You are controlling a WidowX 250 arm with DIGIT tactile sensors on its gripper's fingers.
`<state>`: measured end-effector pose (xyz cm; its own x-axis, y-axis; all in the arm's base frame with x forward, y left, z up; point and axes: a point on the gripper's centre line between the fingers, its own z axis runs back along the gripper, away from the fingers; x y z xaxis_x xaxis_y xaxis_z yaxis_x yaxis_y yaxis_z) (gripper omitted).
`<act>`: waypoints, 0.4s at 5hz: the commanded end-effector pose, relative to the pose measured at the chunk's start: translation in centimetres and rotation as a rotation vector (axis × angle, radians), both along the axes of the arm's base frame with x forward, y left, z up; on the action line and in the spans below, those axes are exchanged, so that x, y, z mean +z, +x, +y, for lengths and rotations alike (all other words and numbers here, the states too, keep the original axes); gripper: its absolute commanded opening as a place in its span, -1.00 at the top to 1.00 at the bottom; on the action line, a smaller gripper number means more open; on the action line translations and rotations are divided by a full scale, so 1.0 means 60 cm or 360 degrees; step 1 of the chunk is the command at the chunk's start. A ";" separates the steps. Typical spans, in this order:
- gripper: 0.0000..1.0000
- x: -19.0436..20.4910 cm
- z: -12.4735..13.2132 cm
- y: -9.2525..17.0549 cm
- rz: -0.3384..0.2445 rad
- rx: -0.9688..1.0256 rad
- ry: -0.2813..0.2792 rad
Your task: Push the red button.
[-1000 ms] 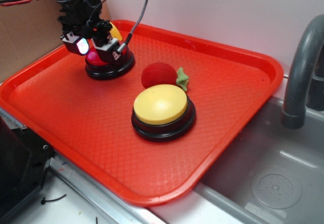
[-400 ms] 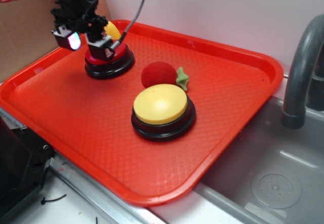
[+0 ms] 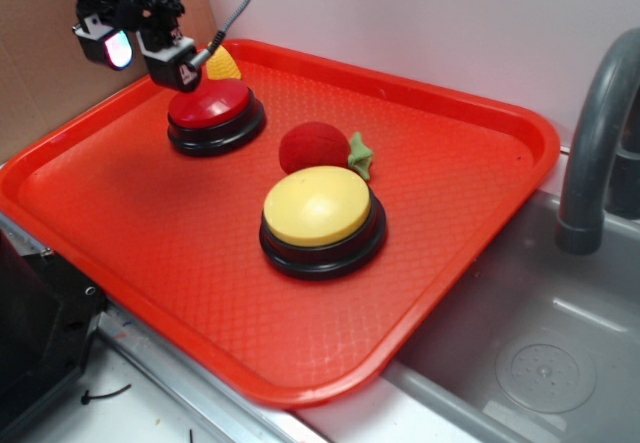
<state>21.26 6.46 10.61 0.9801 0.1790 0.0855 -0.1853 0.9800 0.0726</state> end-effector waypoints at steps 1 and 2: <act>-1.00 0.062 0.017 -0.012 -0.0100 0.0048 -0.0011; -1.00 0.073 0.015 -0.018 -0.0077 0.0051 -0.0016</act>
